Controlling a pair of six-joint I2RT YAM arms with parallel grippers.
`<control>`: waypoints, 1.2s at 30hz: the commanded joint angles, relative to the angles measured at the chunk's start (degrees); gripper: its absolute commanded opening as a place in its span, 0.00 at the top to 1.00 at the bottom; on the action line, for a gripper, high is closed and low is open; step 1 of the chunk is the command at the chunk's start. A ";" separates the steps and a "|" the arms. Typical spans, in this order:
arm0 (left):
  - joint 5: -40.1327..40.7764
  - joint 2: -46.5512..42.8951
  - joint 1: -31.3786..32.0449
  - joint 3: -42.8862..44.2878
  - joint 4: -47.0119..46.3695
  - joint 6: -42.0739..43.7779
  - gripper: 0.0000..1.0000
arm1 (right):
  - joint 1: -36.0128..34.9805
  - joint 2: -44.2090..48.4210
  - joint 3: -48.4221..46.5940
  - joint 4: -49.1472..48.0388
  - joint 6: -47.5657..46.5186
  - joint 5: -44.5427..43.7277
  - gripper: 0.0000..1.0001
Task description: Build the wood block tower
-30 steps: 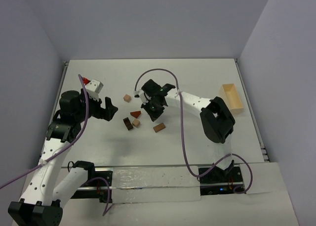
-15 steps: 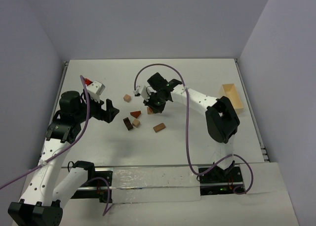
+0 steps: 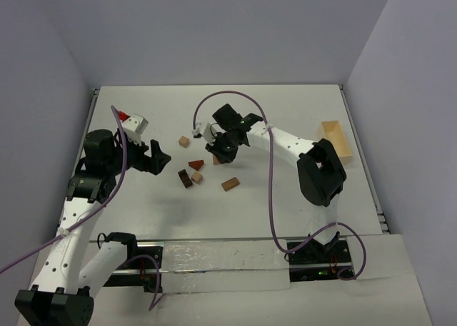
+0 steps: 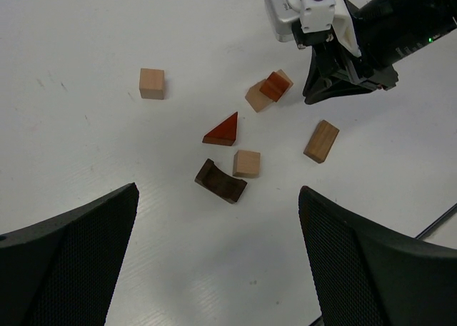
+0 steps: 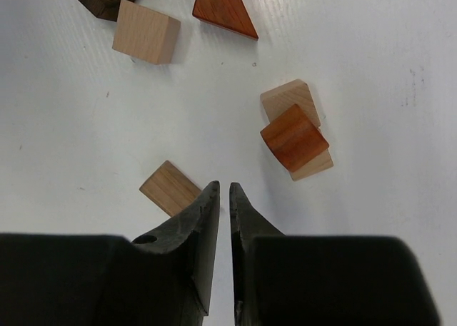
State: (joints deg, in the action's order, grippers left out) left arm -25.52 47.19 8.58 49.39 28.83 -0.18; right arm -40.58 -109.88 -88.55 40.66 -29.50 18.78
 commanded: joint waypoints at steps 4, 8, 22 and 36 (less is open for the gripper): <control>-4.42 0.80 -2.31 3.08 -3.43 -2.81 0.01 | -0.12 -1.23 -0.34 -0.62 -2.47 2.61 0.77; -4.63 0.68 -2.52 3.13 -3.26 -2.64 0.01 | -0.12 -2.65 -0.83 0.23 -4.47 3.31 0.72; -3.17 0.45 -2.61 2.99 -4.12 -2.88 0.01 | -1.14 -3.77 1.23 -4.35 -4.04 -3.30 0.68; -2.82 -0.08 -3.22 2.67 -4.75 -3.16 0.01 | -2.40 -5.59 0.98 -5.86 -2.72 -6.98 0.68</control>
State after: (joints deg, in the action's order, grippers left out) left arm -27.97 48.01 5.86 49.76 26.67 -2.72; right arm -42.30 -114.74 -87.55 36.81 -32.84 13.04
